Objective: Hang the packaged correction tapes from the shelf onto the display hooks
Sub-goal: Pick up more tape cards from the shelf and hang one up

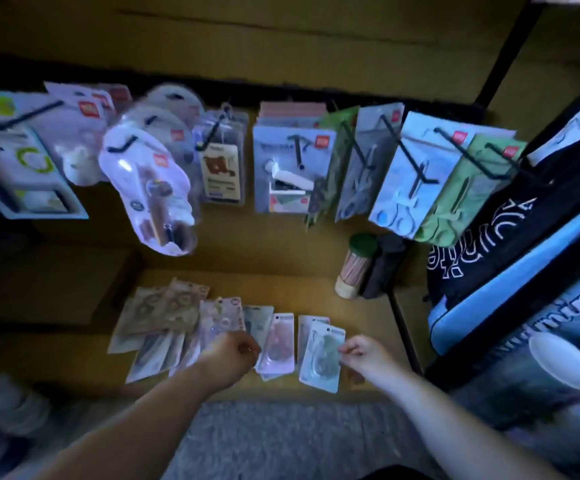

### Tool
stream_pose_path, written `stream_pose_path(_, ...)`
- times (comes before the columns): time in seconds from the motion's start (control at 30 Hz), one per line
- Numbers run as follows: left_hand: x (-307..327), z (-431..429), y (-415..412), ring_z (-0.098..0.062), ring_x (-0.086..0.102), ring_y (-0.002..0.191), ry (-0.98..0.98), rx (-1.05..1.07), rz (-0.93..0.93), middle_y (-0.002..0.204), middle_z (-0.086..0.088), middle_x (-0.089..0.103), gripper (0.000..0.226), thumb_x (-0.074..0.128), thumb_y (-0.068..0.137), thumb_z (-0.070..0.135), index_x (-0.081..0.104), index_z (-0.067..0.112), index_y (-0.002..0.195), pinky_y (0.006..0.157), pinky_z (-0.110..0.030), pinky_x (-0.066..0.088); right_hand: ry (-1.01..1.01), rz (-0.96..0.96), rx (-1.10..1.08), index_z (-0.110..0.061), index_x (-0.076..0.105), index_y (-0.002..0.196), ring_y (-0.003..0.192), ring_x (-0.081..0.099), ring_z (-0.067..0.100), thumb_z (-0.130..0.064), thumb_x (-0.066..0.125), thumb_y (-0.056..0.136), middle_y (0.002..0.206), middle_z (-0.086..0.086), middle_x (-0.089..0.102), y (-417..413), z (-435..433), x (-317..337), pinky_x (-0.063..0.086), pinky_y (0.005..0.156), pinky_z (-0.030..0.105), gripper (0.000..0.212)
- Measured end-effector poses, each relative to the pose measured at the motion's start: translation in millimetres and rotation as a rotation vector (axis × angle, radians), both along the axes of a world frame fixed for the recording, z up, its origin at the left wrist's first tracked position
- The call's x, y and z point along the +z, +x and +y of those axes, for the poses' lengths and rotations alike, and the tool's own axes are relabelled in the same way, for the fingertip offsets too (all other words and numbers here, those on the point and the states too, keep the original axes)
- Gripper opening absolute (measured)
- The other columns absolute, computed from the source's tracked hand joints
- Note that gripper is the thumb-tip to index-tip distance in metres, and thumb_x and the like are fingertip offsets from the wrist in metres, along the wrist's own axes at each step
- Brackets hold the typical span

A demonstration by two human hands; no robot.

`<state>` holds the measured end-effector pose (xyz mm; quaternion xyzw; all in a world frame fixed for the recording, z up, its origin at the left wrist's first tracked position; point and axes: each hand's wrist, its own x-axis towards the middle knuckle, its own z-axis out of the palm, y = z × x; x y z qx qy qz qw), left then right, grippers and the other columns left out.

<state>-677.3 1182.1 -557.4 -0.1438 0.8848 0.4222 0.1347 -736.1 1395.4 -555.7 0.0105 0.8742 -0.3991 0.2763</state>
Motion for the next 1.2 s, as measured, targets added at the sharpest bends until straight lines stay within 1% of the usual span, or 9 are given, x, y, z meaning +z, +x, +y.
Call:
stream_pose_path(0.13,-61.8,24.8,-19.5,-0.021,0.058,0.083,-0.021,0.019,-0.108,0.089,-0.006,0.06,0.011,0.051,0.086,0.015,0.06,0.02,0.087,0.066,-0.021,0.043,0.075,-0.122,-0.202,-0.016,0.044,0.062,0.055,0.042,0.009,-0.001,0.057,0.085,0.063,-0.001,0.046,-20.6,12.3,-77.6,0.031,0.052,0.02,0.03)
stream_pose_path(0.2,-82.2,28.2,-27.9,-0.025,0.056,0.111,-0.118,-0.017,-0.116,0.119,-0.009,0.059,0.034,0.048,0.085,0.025,0.058,0.016,0.116,0.087,-0.025,0.043,0.099,-0.165,-0.252,-0.015,0.043,0.066,0.062,0.045,0.014,-0.006,0.058,0.085,0.071,0.001,0.048,-26.4,14.7,-102.8,0.028,0.052,0.016,0.026)
stream_pose_path(0.3,-95.9,21.0,-39.0,-0.021,0.031,0.136,-0.374,-0.058,-0.095,0.147,-0.002,0.032,0.049,0.042,0.092,0.029,0.031,0.022,0.14,0.11,-0.028,0.027,0.077,-0.198,-0.293,-0.006,0.056,0.084,0.078,0.049,0.016,-0.013,0.063,0.084,0.09,0.007,0.051,-38.8,9.8,-114.4,0.034,0.052,0.018,0.01)
stream_pose_path(0.43,-114.7,11.2,-47.9,-0.019,0.011,0.145,-0.436,-0.123,-0.154,0.157,0.0,0.009,0.058,0.036,0.094,0.036,0.012,0.027,0.146,0.115,-0.03,0.014,0.006,-0.228,-0.45,0.007,0.044,0.125,0.112,0.054,0.034,-0.01,0.067,0.08,0.123,0.022,0.054,-58.4,-1.5,-130.4,0.046,0.088,0.04,0.053)
stream_pose_path(0.53,-127.9,9.9,-47.6,-0.019,0.0,0.146,-0.488,-0.254,-0.19,0.158,0.001,0.001,0.06,0.034,0.094,0.041,0.006,0.03,0.146,0.116,-0.03,0.006,-0.089,-0.219,-0.523,0.001,0.045,0.122,0.111,0.055,0.032,0.0,0.069,0.077,0.128,0.023,0.054,-67.1,-21.1,-143.0,0.048,0.076,0.024,0.051)
stream_pose_path(0.63,-135.8,12.6,-46.9,-0.019,-0.003,0.146,-0.573,-0.375,-0.177,0.158,0.004,0.004,0.062,0.034,0.093,0.043,0.003,0.032,0.146,0.116,-0.034,0.004,-0.059,-0.184,-0.561,-0.003,0.036,0.13,0.118,0.054,0.033,-0.004,0.073,0.073,0.13,0.019,0.053,-72.0,-35.9,-153.9,0.043,0.087,0.03,0.067)
stream_pose_path(0.9,-139.4,9.5,-54.0,-0.019,-0.002,0.146,-0.542,-0.393,-0.151,0.156,0.012,0.011,0.06,0.041,0.092,0.035,0.011,0.036,0.144,0.116,-0.033,0.006,-0.099,-0.289,-0.582,0.003,0.058,0.117,0.104,0.064,0.03,-0.014,0.081,0.065,0.119,0.017,0.065,-85.6,-54.6,-170.4,0.052,0.086,0.031,0.059)
stream_pose_path(1.03,-138.7,7.7,-57.3,-0.016,-0.001,0.146,-0.526,-0.397,-0.143,0.156,0.012,0.012,0.061,0.043,0.091,0.033,0.013,0.035,0.144,0.117,-0.031,0.004,-0.24,-0.377,-0.513,0.005,0.061,0.109,0.061,0.055,0.016,-0.003,0.067,0.08,0.105,0.022,0.066,-84.6,-51.6,-154.2,0.045,0.041,0.01,0.031)
stream_pose_path(1.2,-138.4,3.2,-59.7,-0.011,0.002,0.146,-0.463,-0.378,-0.121,0.156,0.012,0.015,0.058,0.043,0.091,0.029,0.018,0.036,0.143,0.116,-0.026,0.003,-0.297,-0.395,-0.45,-0.003,0.066,0.096,0.06,0.054,0.012,-0.009,0.068,0.08,0.105,0.018,0.067,-78.9,-49.0,-156.8,0.04,0.055,0.02,0.017)
